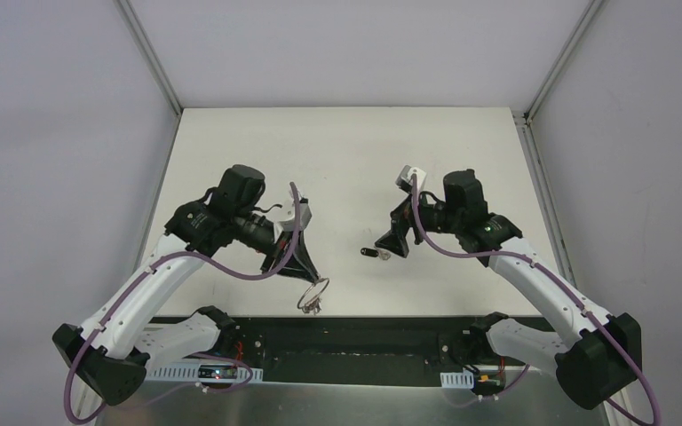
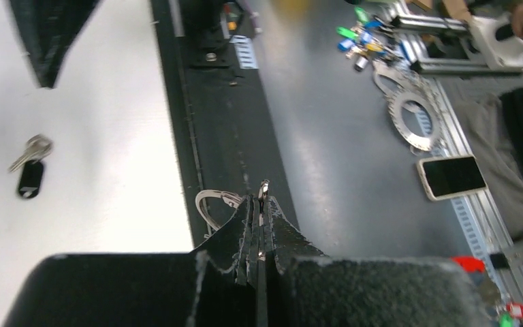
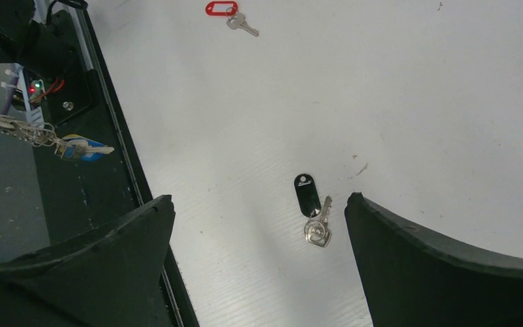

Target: Put the keys on the keyring

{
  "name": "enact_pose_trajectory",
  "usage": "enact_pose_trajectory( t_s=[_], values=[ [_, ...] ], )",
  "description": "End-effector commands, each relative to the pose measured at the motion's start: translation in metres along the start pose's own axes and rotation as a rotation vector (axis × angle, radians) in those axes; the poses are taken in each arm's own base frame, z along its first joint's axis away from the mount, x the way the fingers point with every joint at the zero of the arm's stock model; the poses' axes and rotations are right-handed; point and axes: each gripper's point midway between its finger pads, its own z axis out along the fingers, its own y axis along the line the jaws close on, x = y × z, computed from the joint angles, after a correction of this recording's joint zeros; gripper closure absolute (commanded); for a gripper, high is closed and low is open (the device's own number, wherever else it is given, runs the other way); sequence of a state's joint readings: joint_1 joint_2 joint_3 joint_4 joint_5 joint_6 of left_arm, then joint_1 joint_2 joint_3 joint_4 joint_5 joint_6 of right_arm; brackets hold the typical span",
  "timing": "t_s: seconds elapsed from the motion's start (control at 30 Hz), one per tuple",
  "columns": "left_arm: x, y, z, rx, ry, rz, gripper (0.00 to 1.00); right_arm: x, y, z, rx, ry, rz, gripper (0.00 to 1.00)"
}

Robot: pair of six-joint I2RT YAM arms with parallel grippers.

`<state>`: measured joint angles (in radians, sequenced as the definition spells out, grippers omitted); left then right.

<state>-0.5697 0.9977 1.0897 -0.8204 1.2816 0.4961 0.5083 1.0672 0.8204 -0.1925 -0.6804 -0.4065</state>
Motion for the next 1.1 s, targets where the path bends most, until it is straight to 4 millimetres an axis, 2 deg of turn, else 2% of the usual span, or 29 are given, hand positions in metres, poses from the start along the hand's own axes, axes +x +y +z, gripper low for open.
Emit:
enact_pose_trajectory(
  t_s=[0.0, 0.13, 0.23, 0.37, 0.57, 0.83, 0.93, 1.07],
  values=[
    [-0.024, 0.034, -0.003, -0.16, -0.045, -0.051, 1.0, 0.013, -0.016, 0.001, 0.072, 0.06, -0.057, 0.0],
    [-0.025, 0.053, -0.008, -0.259, -0.054, -0.096, 1.0, 0.043, -0.03, 0.017, 0.127, 0.212, -0.037, 0.0],
    [-0.023, 0.066, -0.014, -0.339, -0.057, -0.127, 1.0, 0.074, -0.038, 0.036, 0.163, 0.356, -0.049, 0.0],
    [-0.018, 0.074, -0.021, -0.406, -0.051, -0.141, 1.0, 0.095, -0.045, 0.056, 0.172, 0.453, -0.045, 0.05],
    [-0.009, 0.069, -0.022, -0.405, -0.029, -0.132, 1.0, 0.112, -0.054, 0.067, 0.182, 0.557, -0.039, 0.2],
    [-0.002, 0.065, -0.023, -0.398, -0.015, -0.122, 1.0, 0.12, -0.056, 0.061, 0.168, 0.604, -0.082, 0.31],
    [-0.002, 0.064, -0.023, -0.399, -0.015, -0.118, 1.0, 0.127, -0.05, 0.06, 0.117, 0.625, -0.093, 0.32],
    [-0.003, 0.064, -0.022, -0.395, -0.016, -0.116, 1.0, 0.135, -0.051, 0.06, 0.091, 0.653, -0.109, 0.33]
  ],
)
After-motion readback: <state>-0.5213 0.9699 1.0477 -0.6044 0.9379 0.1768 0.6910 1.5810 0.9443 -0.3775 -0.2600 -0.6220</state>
